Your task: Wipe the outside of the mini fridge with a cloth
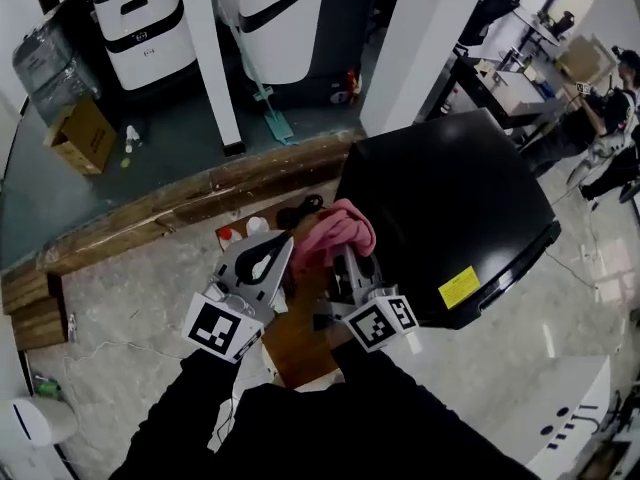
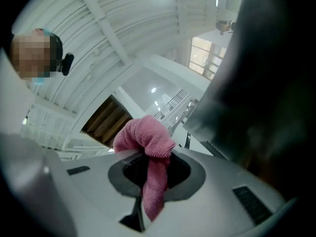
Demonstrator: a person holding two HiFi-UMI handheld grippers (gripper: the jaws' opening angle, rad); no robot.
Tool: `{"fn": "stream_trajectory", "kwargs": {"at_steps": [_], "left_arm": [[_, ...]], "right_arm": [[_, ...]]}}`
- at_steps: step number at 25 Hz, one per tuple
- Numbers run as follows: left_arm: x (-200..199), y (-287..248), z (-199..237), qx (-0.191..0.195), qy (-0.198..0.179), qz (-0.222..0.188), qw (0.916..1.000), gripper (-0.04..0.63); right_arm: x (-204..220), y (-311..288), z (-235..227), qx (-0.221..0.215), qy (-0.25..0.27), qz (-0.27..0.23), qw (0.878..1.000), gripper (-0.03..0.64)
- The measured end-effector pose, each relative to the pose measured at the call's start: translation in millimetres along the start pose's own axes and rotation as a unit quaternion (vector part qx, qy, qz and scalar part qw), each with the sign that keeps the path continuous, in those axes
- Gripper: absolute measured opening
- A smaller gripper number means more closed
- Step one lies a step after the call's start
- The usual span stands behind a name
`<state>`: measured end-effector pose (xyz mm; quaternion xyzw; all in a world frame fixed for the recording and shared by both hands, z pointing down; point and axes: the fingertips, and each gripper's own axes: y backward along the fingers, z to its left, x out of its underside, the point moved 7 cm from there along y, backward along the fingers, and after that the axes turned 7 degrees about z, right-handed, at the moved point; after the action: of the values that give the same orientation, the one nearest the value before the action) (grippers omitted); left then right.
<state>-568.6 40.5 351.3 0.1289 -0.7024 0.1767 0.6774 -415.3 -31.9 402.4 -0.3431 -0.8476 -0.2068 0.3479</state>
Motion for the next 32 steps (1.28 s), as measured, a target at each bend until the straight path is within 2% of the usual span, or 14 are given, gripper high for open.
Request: {"fn": "stream_trajectory", "kwargs": {"at_steps": [2, 5, 10, 17, 24, 32], "left_arm": [[-6, -15, 13, 0.018, -0.008, -0.013, 0.9997, 0.005], [-10, -36, 25, 0.041, 0.000, -0.020, 0.9990, 0.006], [-17, -59, 27, 0.066, -0.010, -0.023, 0.9975, 0.005], [-1, -86, 27, 0.086, -0.027, 0.000, 0.9960, 0.005], [41, -99, 20, 0.106, -0.011, 0.034, 0.9937, 0.005], [110, -115, 20, 0.110, 0.021, 0.081, 0.9904, 0.005]], "right_arm": [[-1, -15, -10, 0.032, -0.021, -0.010, 0.999, 0.049], [3, -29, -28, 0.081, -0.057, -0.028, 0.995, 0.048], [-1, -39, -59, 0.119, -0.138, -0.065, 0.981, 0.049], [3, -40, -79, 0.113, -0.238, -0.084, 0.961, 0.072], [19, -35, -97, 0.106, -0.268, -0.093, 0.953, 0.067], [62, -24, -139, 0.134, -0.297, -0.090, 0.941, 0.057]]}}
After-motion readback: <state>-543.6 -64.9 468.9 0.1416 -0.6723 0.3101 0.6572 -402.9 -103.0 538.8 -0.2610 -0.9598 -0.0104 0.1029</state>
